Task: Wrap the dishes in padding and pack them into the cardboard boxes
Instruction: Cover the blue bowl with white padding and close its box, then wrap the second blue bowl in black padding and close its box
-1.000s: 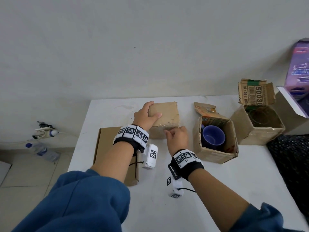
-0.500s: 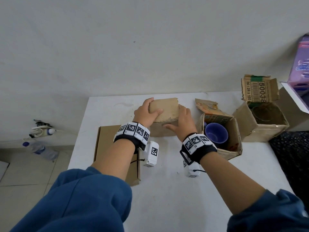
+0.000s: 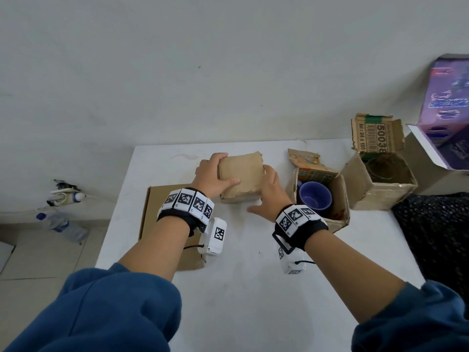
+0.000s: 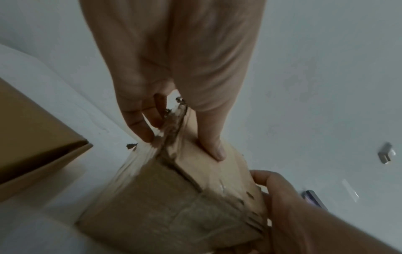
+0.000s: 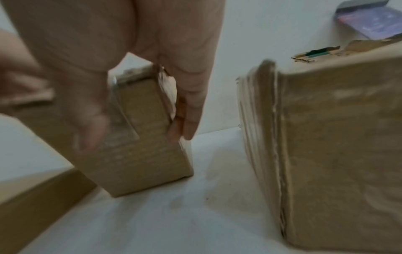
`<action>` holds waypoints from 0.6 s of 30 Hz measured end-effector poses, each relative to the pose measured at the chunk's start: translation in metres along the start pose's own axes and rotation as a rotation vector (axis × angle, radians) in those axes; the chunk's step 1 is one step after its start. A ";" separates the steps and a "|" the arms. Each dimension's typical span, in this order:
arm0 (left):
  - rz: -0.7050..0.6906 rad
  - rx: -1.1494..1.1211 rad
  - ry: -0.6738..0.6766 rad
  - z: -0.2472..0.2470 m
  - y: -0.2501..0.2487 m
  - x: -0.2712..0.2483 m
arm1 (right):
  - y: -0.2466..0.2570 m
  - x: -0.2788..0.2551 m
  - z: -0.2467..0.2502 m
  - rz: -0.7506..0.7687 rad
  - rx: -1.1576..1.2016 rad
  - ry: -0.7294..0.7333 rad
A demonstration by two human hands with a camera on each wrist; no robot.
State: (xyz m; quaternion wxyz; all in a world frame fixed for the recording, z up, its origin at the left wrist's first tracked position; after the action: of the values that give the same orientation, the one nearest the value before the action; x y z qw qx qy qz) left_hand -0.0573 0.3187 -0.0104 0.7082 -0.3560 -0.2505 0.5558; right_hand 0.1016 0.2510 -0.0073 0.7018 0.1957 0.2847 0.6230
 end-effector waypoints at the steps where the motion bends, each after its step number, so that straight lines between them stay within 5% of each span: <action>1: -0.015 -0.003 -0.046 0.001 -0.004 -0.009 | 0.001 -0.007 0.002 -0.007 0.019 0.037; 10: -0.102 0.102 -0.065 -0.017 -0.007 -0.075 | 0.003 -0.036 0.004 -0.004 -0.168 0.146; 18: -0.029 0.248 0.032 -0.024 -0.002 -0.091 | 0.003 -0.058 0.004 0.049 -0.159 0.296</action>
State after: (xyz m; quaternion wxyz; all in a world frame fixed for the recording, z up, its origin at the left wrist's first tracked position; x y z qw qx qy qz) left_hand -0.0613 0.2251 -0.0204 0.7588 -0.2708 -0.1734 0.5664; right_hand 0.0985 0.1945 0.0062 0.6501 0.0526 0.3298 0.6826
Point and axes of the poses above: each hand's wrist, its own x-axis towards the middle knuckle, its own z-axis out of the back of the hand, y = z × x, the point moved 7 cm from there along x, towards the middle knuckle, and after that the axes turned 6 degrees about -z, right-handed, at the moved point
